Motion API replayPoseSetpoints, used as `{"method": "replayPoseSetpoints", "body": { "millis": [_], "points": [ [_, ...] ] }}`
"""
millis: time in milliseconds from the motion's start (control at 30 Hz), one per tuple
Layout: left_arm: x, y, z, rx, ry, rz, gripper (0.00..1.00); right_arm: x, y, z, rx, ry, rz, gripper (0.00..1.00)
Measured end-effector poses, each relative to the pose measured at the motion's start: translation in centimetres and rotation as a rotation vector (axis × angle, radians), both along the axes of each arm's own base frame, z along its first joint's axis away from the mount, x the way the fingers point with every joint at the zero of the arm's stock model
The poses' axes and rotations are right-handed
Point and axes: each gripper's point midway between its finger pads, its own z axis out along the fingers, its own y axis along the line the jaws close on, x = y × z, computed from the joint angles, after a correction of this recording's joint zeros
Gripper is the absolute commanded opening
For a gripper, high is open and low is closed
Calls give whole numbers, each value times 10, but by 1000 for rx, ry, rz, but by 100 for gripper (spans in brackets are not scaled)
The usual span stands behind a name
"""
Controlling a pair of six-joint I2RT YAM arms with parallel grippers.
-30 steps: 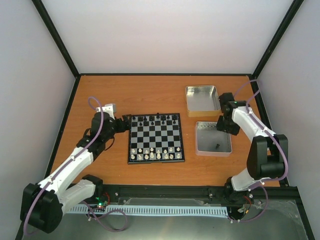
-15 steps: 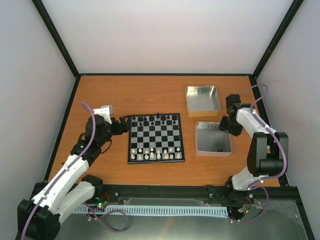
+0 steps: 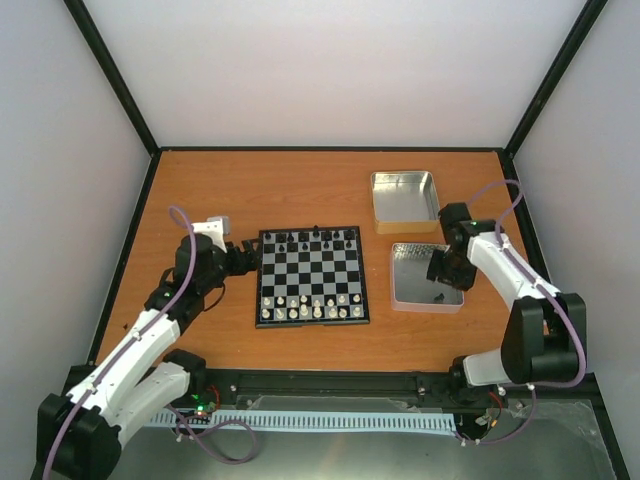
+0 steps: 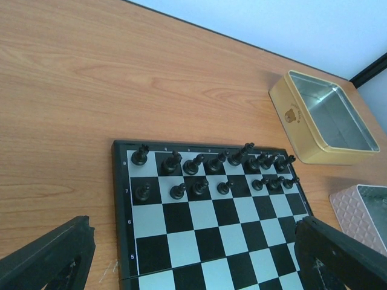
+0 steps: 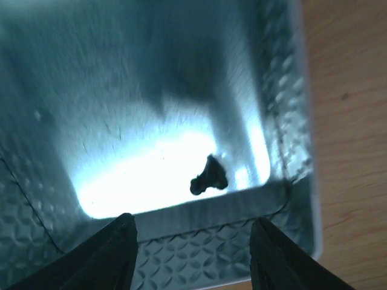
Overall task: Set up the chess pieces on the board
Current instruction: Pick up the chess piece from the storage box.
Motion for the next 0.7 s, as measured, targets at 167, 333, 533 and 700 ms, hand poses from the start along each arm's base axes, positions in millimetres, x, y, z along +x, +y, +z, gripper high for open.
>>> {"method": "replayPoseSetpoints", "body": {
  "millis": [167,333,533,700],
  "points": [
    [2,-4,-12,5,37,-13,91,-27,16,-33,39,142,53,62],
    [6,-7,-22,9,65,-24,91,-35,16,-49,36,207,57,63],
    [11,-9,-33,20,94,-27,91,-34,18,-62,39,244,60,57],
    [14,-10,-44,36,125,-30,91,-17,23,-67,61,198,59,46]
  ]
}}
